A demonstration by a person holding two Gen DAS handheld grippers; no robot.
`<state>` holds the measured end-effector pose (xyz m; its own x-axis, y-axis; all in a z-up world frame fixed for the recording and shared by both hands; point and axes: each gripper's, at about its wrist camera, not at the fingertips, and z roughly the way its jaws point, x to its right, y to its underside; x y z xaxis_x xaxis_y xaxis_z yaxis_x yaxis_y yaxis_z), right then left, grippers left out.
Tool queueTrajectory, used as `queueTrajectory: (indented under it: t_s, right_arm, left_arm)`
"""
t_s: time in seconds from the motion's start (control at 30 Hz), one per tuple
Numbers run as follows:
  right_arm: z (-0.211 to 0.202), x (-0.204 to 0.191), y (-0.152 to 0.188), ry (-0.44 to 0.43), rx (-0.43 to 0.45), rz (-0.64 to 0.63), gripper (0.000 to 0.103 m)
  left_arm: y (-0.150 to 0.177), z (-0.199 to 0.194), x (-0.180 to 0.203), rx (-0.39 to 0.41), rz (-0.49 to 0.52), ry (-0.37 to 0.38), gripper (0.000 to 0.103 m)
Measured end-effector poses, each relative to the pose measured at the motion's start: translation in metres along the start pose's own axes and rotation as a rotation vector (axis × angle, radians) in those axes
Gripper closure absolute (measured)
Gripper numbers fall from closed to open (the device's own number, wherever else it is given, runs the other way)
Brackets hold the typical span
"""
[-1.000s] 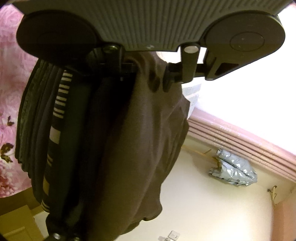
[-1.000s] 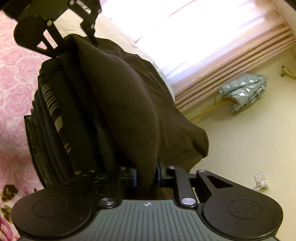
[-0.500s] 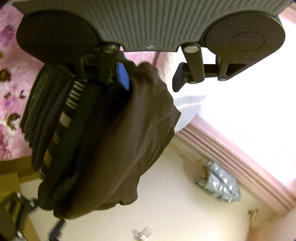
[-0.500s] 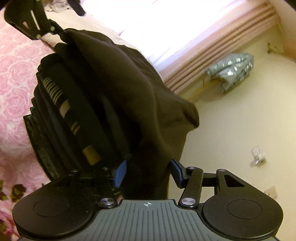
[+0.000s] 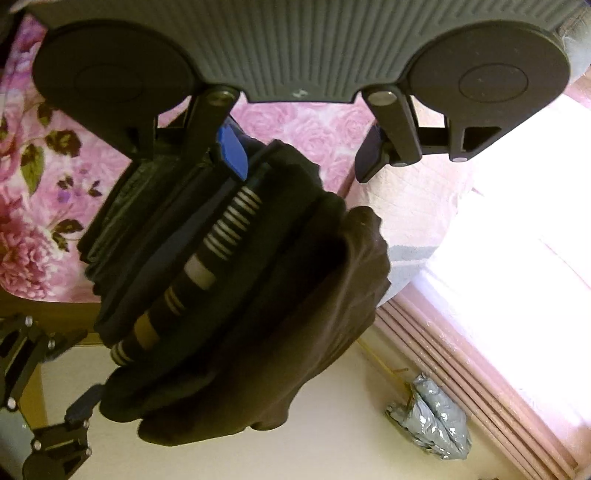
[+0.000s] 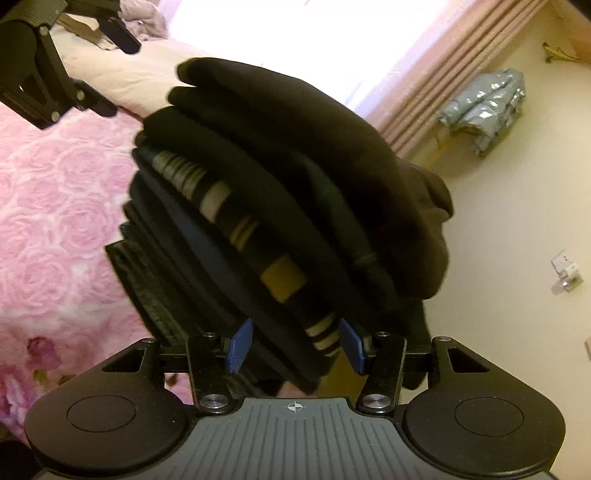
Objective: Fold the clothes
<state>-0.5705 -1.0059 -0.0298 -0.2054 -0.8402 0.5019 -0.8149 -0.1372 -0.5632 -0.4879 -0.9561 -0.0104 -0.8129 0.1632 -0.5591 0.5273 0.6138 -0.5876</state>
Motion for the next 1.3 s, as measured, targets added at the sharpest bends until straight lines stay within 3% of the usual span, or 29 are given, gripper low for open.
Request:
queueTrajectory:
  t_s: [0.07,0.13,0.17,0.23,0.47,0.73,1.07,1.3]
  right_arm:
    - [0.002,-0.004,0.004,-0.035,-0.014,0.019,0.049]
    - [0.000,-0.006,0.007,-0.060,-0.025,0.062,0.046]
    - [-0.002,-0.007,0.008,-0.070,-0.028,0.093,0.028]
    - [-0.011,-0.008,0.010,-0.071,-0.023,0.167,0.010]
    - [-0.043,-0.020,0.014,-0.036,-0.074,0.428,0.010]
    - [-0.084,-0.045,0.016,-0.055,-0.145,0.799,0.010]
    - [-0.141,-0.088,0.014,0.063,-0.161,0.910,0.010]
    - [-0.160,-0.092,0.015,0.062,-0.157,0.870,0.010]
  left_arm:
    - [0.001,-0.004,0.003,-0.014,-0.032,0.016,0.037]
    - [0.003,-0.006,0.006,-0.025,-0.066,0.034,0.027]
    - [0.003,-0.006,0.007,-0.029,-0.083,0.044,0.021]
    - [0.006,-0.010,0.008,-0.031,-0.117,0.069,0.015]
    - [0.027,-0.034,0.001,-0.022,-0.227,0.182,0.002]
    - [0.075,-0.079,-0.014,-0.072,-0.424,0.219,0.002]
    - [0.115,-0.125,-0.003,-0.049,-0.548,0.271,0.004]
    - [0.099,-0.135,0.005,-0.042,-0.543,0.257,0.004]
